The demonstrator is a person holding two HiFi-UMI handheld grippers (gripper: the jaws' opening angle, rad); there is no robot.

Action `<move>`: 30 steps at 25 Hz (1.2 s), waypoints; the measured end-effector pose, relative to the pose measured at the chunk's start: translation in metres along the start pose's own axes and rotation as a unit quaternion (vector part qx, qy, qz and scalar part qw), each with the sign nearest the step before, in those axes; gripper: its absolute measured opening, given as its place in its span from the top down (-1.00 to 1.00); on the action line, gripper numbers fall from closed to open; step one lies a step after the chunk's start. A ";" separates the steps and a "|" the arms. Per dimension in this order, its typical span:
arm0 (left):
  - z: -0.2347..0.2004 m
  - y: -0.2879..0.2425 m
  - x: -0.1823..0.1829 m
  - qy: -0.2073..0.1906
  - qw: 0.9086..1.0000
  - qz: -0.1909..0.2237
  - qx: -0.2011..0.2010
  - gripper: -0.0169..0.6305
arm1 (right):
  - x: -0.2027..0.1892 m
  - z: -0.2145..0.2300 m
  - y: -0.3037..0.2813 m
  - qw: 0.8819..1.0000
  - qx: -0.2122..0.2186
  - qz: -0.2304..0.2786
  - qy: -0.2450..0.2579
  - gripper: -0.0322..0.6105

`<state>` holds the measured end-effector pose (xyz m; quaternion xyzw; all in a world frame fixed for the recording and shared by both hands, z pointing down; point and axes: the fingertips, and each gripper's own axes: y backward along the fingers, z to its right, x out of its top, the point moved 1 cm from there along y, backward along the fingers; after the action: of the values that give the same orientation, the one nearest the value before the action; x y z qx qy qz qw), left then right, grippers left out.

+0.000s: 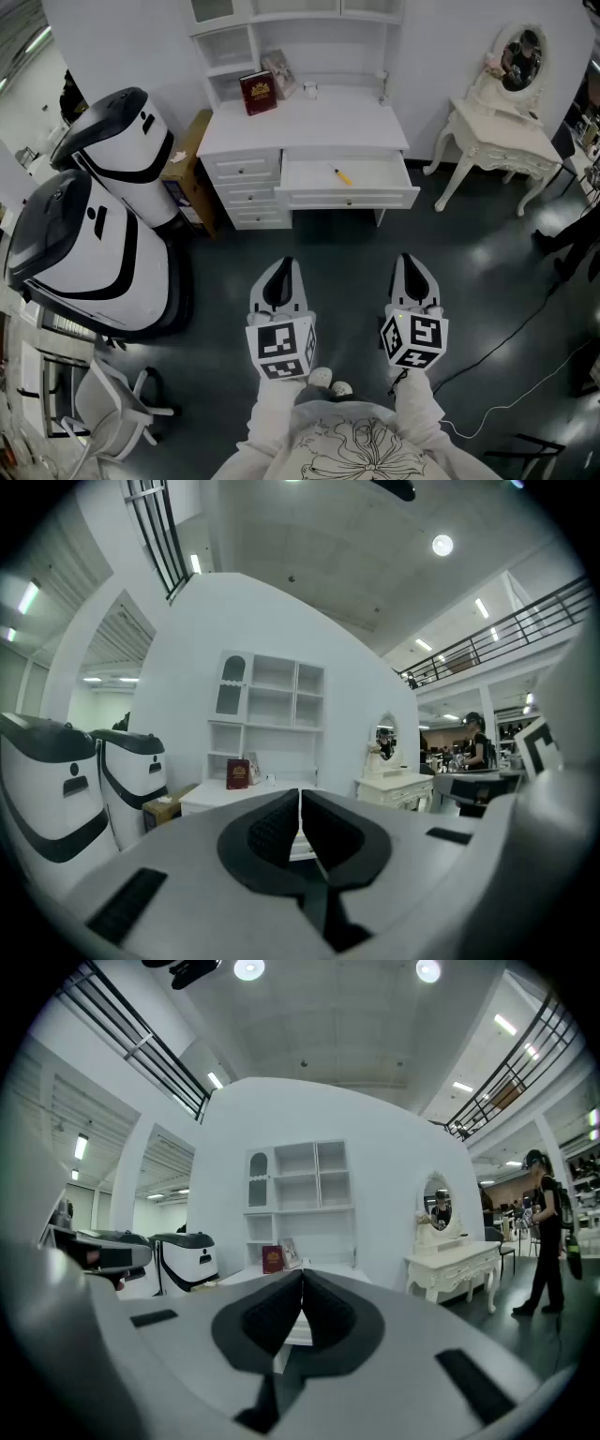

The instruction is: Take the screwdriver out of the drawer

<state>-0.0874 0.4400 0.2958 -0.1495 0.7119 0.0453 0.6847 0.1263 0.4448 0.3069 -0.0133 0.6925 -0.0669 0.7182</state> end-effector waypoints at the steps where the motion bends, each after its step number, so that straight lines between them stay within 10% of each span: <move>1: -0.001 -0.002 0.001 0.000 1.000 0.001 0.000 0.91 | 0.000 0.000 -0.002 1.000 0.000 0.000 0.000 0.89; 30: -0.044 -0.068 -0.021 0.011 0.999 -0.030 -0.018 0.91 | -0.025 -0.022 -0.072 1.000 -0.013 -0.021 -0.016 0.89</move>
<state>-0.1110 0.3666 0.3282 -0.1830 0.7138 0.0358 0.6751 0.0985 0.3784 0.3385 -0.0382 0.6816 -0.0720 0.7272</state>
